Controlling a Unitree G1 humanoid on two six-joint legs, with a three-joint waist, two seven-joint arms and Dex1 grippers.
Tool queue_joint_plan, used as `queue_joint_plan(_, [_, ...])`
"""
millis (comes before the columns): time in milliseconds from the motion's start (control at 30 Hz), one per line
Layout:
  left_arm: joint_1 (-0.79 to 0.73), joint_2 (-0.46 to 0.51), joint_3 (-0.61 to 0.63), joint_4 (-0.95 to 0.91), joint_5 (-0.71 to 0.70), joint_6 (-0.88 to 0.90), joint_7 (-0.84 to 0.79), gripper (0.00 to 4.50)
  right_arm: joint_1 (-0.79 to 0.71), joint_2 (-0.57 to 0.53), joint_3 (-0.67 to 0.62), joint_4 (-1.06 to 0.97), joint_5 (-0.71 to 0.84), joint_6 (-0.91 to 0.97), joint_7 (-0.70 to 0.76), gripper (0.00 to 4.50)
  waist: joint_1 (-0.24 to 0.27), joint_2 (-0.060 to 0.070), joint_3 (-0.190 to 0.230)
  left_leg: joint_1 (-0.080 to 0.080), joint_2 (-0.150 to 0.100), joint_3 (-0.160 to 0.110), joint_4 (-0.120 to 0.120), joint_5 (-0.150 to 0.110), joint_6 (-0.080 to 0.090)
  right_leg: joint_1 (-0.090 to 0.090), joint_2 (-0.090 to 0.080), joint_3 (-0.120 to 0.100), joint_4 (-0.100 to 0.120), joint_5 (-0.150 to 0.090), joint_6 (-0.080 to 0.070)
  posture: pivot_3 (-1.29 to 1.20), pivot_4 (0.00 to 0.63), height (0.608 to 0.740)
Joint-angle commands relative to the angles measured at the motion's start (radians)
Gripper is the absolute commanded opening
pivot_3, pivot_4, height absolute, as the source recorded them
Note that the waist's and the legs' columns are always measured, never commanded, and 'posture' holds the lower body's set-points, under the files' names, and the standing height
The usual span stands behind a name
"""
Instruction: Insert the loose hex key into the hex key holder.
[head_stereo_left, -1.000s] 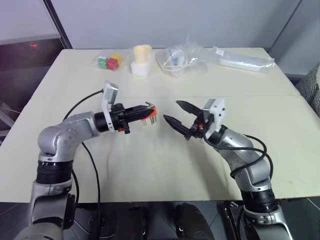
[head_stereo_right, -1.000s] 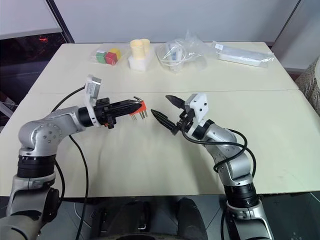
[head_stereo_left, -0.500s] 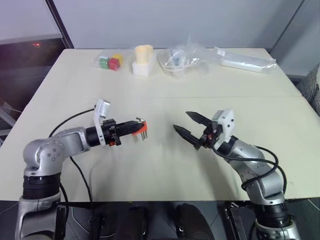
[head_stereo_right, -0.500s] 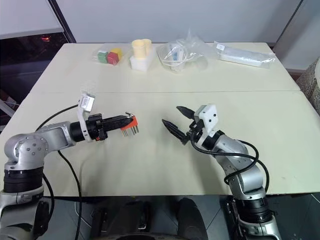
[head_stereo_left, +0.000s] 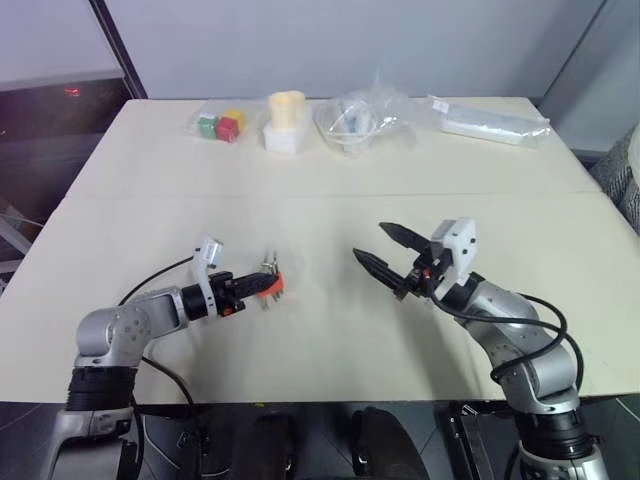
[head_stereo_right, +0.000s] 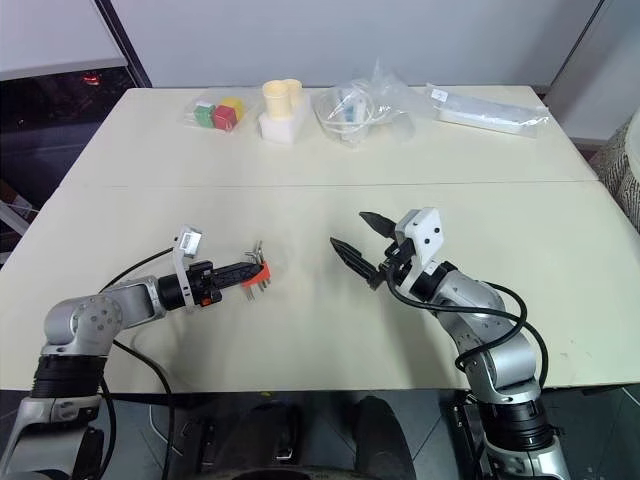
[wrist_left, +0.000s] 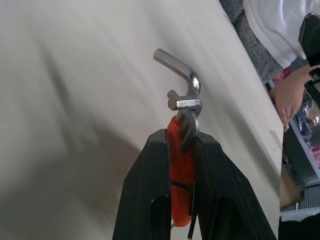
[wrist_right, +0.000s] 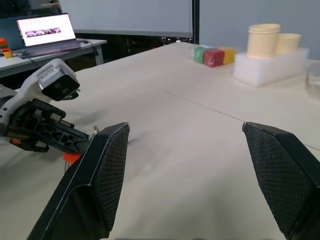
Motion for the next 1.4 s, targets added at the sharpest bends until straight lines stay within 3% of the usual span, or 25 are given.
queue_joint_plan(33, [0.033,0.040,0.006,0.035,0.065,-0.030,-0.004,1.93,-0.012,0.002,-0.004,-0.046,0.011,-0.008,-0.002,3.76,-0.002,0.000,0.000,0.000,0.000,0.000,0.000,0.000,0.000,-0.001,0.000,0.000,0.000,0.000,0.000,0.00,0.150,0.740])
queue_joint_plan(200, [0.040,0.053,0.020,0.038,0.079,-0.053,-0.003,4.27,-0.017,-0.002,-0.004,-0.038,0.012,-0.009,0.004,3.76,0.001,0.000,-0.001,0.000,0.000,0.000,0.000,0.000,0.000,0.000,-0.001,0.000,0.000,0.000,-0.001,0.00,0.150,0.740])
queue_joint_plan(233, [0.046,0.058,0.022,0.032,0.078,-0.055,-0.005,4.40,-0.018,-0.004,-0.003,-0.037,0.012,-0.009,0.006,3.76,0.001,0.001,-0.001,0.000,0.000,0.000,0.000,0.000,0.000,0.000,-0.001,0.000,0.000,0.000,-0.001,0.00,0.150,0.740])
queue_joint_plan(800, [0.134,0.195,0.185,-0.209,-0.032,0.036,0.001,4.40,-0.048,-0.076,-0.032,-0.032,0.043,0.017,0.079,3.76,0.003,0.000,-0.001,-0.001,0.001,0.000,-0.001,0.000,0.000,-0.001,-0.001,0.000,-0.001,0.000,-0.001,0.00,0.150,0.740])
queue_joint_plan(1000, [0.147,0.320,0.164,-0.349,-0.026,-0.013,-0.122,4.40,-0.070,-0.240,-0.094,-0.082,0.187,0.135,0.219,3.76,0.004,0.000,0.000,-0.002,0.001,0.000,-0.002,0.000,0.000,-0.001,-0.003,0.000,-0.003,0.000,-0.002,0.00,0.150,0.740])
queue_joint_plan(1200, [0.056,0.390,0.180,-0.409,-0.068,-0.006,-0.169,4.40,-0.076,-0.442,-0.129,-0.078,0.222,0.169,0.399,3.76,0.005,0.000,0.001,-0.002,0.001,0.000,-0.001,-0.001,0.001,0.000,-0.003,-0.001,-0.005,-0.001,-0.004,0.00,0.150,0.740])
queue_joint_plan(1400, [-0.004,0.442,0.189,-0.432,-0.095,0.000,-0.204,4.40,-0.107,-0.535,-0.140,-0.041,0.218,0.163,0.491,3.76,0.002,0.000,0.001,-0.003,0.001,0.000,-0.002,-0.001,0.002,0.000,-0.003,-0.002,-0.007,0.000,-0.002,0.00,0.150,0.740])
